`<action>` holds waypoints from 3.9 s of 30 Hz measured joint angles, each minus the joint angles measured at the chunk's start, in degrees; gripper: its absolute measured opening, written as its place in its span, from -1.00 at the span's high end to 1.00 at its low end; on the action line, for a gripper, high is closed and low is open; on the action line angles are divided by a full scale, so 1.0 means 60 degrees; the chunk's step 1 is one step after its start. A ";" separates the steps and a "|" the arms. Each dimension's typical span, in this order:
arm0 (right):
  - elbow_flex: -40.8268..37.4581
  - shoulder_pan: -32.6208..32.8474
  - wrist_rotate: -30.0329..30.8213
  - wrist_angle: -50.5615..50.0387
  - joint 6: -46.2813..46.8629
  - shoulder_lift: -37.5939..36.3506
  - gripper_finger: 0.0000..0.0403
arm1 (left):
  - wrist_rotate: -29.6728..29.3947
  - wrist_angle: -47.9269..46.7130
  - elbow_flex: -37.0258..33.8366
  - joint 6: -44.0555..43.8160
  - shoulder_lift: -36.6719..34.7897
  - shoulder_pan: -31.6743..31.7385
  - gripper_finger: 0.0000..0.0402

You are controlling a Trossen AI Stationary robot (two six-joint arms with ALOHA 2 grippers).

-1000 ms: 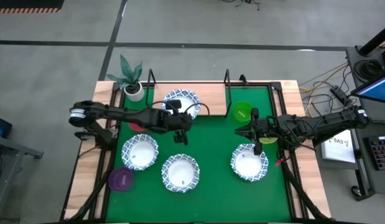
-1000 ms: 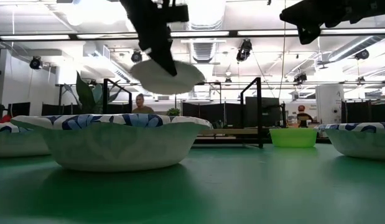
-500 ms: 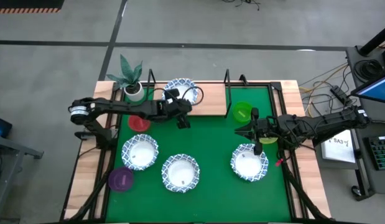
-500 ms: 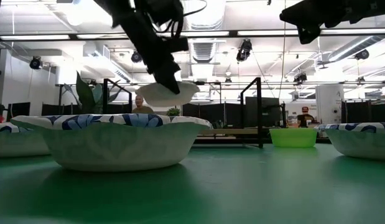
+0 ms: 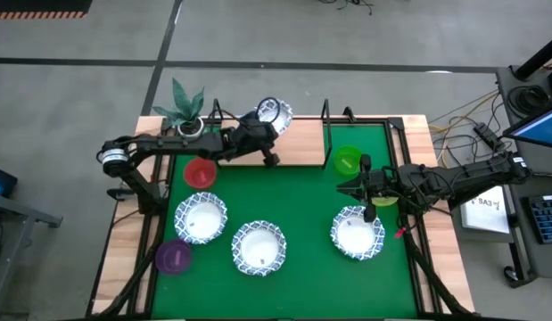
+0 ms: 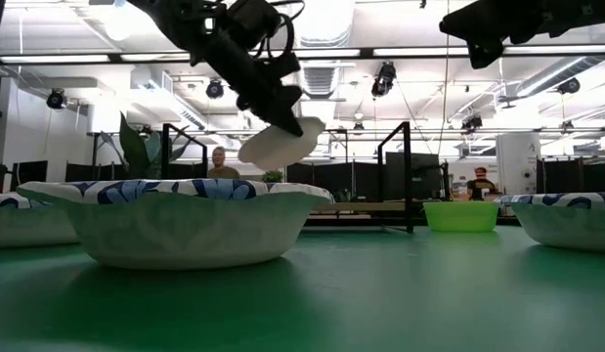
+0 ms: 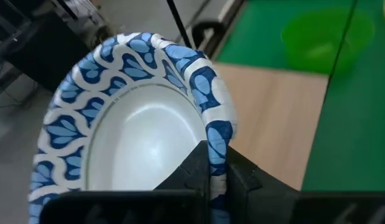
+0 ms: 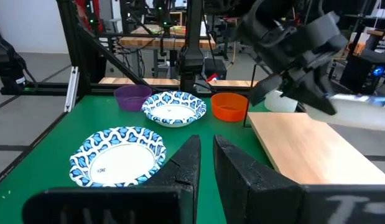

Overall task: Place and stack bowls onto a shelf
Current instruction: Put the white patterned bowl on the shelf

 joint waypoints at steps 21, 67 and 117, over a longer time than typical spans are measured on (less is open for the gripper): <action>0.0000 0.0000 0.0000 0.0000 0.0037 -0.0003 0.83 | 0.0354 0.1457 -0.0350 -0.0906 0.0775 -0.0108 0.84; 0.0000 0.0000 0.0004 -0.0007 0.0017 -0.0004 0.83 | -0.0061 0.0539 -0.0342 -0.1904 0.1000 0.0261 0.19; 0.0000 0.0000 0.0003 0.0003 -0.0054 0.0000 0.83 | 0.0170 -0.2318 0.1897 -0.3454 0.1443 -0.0895 0.38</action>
